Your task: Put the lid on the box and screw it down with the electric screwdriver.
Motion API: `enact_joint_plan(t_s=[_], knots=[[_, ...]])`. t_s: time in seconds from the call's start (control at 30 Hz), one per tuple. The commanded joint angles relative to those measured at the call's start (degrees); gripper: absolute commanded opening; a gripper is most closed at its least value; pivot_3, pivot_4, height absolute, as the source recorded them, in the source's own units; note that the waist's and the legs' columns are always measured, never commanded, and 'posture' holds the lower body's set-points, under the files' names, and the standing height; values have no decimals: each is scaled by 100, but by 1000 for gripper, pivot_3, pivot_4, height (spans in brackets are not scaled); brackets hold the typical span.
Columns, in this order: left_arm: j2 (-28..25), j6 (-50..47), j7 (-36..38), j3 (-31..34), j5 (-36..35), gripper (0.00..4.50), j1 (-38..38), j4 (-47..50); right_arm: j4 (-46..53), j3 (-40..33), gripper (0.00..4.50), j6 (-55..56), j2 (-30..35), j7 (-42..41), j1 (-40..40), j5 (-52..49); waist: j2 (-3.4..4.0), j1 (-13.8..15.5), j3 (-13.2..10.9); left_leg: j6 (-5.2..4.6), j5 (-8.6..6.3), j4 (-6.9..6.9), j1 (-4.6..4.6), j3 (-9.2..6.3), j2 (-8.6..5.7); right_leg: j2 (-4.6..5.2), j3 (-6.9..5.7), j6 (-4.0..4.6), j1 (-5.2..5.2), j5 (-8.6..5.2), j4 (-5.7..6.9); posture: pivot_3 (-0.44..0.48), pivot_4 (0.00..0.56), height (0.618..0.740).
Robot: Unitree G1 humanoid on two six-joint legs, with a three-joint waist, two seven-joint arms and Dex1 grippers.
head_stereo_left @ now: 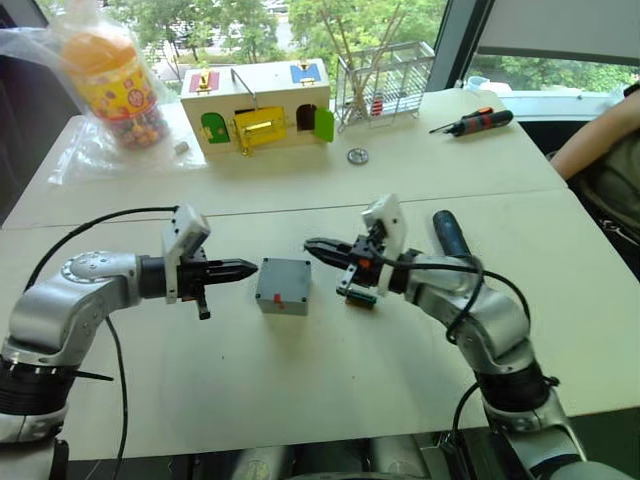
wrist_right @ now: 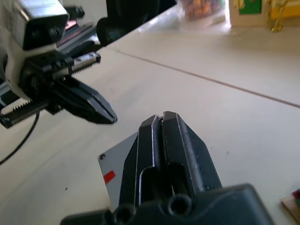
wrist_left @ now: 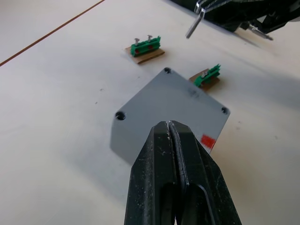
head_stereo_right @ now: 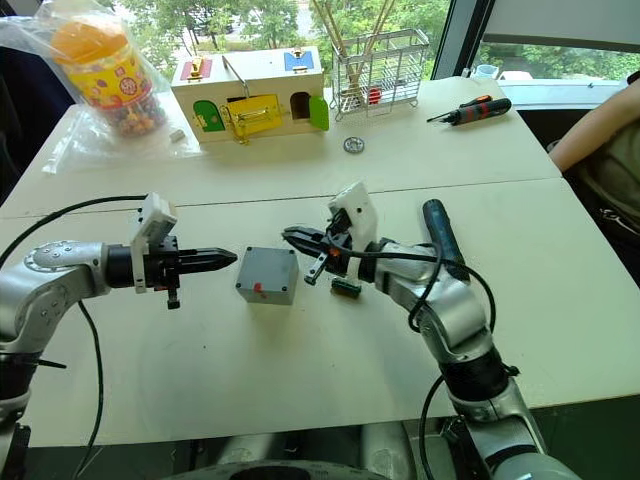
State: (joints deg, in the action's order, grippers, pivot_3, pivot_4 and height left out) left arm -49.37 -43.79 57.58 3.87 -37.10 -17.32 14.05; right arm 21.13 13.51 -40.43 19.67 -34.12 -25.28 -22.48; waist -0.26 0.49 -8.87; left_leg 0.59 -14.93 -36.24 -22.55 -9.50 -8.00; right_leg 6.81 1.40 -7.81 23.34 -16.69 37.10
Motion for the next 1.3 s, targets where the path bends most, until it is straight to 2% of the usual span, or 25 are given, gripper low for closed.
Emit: enact_joint_plan(t_s=[0.03, 0.37, 1.3], knots=[[-85, 147, 12, 228, 45, 0, 102, 117, -108, 132, 25, 300, -73, -106, -155, 139, 0, -20, 0, 0, 0, -1, 1, 2, -1, 0, 1, 0, -2, 0, -1, 0, 150, 740], [1, 84, -186, 331, -29, 0, 338, 385, -318, 191, 25, 442, -52, -241, -84, 318, 0, -122, 0, 16, 10, 7, 2, -2, 9, -2, 1, 6, -1, 4, 13, 0, 150, 740], [112, 206, -221, 55, 232, 0, 235, 327, -838, 324, 25, 753, -249, -280, -59, 652, 0, -131, 0, 17, 10, 8, 2, -2, 9, -3, 1, 6, 0, 4, 14, 0, 150, 740]])
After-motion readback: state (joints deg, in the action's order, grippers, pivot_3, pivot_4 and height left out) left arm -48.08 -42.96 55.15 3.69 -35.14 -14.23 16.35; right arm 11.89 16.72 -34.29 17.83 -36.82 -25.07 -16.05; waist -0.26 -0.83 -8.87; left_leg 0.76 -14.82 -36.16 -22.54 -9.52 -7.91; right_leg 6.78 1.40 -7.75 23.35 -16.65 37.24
